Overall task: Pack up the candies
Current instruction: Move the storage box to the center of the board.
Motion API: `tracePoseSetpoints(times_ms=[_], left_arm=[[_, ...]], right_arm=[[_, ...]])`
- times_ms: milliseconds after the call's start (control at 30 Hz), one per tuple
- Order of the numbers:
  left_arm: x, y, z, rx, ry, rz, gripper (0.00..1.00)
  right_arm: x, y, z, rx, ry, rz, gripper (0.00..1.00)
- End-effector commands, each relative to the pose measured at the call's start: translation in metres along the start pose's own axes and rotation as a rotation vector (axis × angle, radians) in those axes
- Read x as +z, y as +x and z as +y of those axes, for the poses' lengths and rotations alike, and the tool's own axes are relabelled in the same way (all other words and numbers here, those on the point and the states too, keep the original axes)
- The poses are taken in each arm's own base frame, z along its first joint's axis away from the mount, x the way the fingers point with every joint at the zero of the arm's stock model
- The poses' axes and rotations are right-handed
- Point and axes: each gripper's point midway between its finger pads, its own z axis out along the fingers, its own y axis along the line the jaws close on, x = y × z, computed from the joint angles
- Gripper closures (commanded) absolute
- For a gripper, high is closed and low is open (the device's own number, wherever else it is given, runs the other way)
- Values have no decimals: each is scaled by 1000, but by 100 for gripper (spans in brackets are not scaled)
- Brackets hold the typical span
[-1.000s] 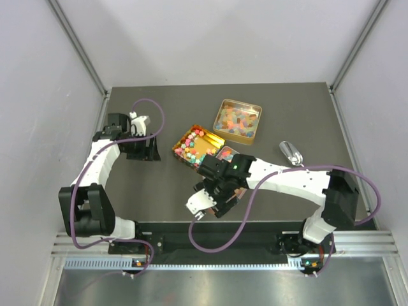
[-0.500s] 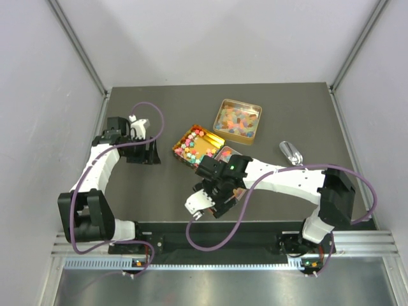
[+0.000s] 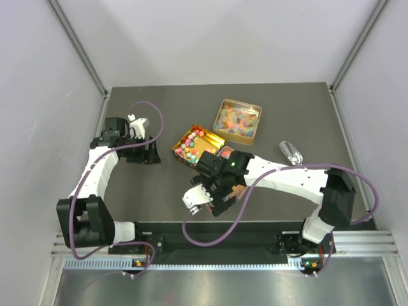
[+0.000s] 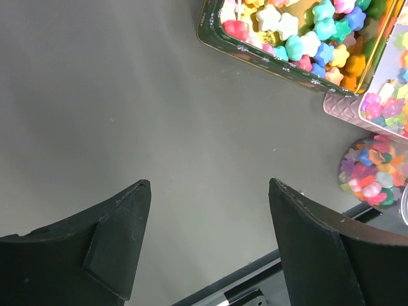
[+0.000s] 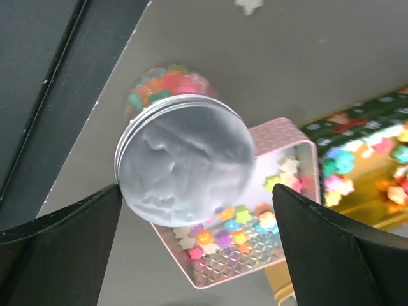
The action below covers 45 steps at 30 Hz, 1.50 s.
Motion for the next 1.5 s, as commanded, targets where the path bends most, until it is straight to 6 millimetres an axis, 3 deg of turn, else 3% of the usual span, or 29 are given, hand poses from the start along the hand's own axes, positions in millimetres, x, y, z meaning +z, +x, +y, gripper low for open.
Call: tracePoseSetpoints(times_ms=[0,133,467,667,800,933,1000,1067,1167,1200,1267,1300,1367,1467], left_arm=[[-5,-8,-4,15,13,-48,21],[-5,-12,-6,14,25,-50,21],[-2,-15,-4,18,23,-51,21],[-1,-10,-4,18,25,-51,21],[-1,-7,-5,-3,23,-58,23],[-3,7,-13,-16,59,-23,25],[-5,13,-18,-23,77,-5,26],[-5,19,-18,-23,82,19,27],[-4,22,-15,-26,72,51,32],[1,25,-13,-39,80,77,34],[10,27,-12,-43,109,114,47],[13,26,-12,-48,117,124,51],[20,21,-8,-54,126,139,65],[26,13,-5,-58,130,152,76]], right_arm=[[-40,-19,-19,6,95,-74,0],[-46,-18,-10,14,83,-83,0],[-37,-9,7,37,52,-73,0],[-47,-11,-1,71,97,-87,0],[-61,-3,-33,206,201,-131,1],[-81,31,-76,417,323,-164,2],[-87,38,-87,490,365,-182,3],[-86,51,-90,532,392,-163,4],[-68,83,-84,558,398,-76,11],[-61,93,-80,571,389,-49,18],[-53,114,-80,606,374,-22,28],[-50,119,-81,616,365,-19,39],[-39,135,-81,653,338,5,46],[-22,155,-87,691,314,39,57]])
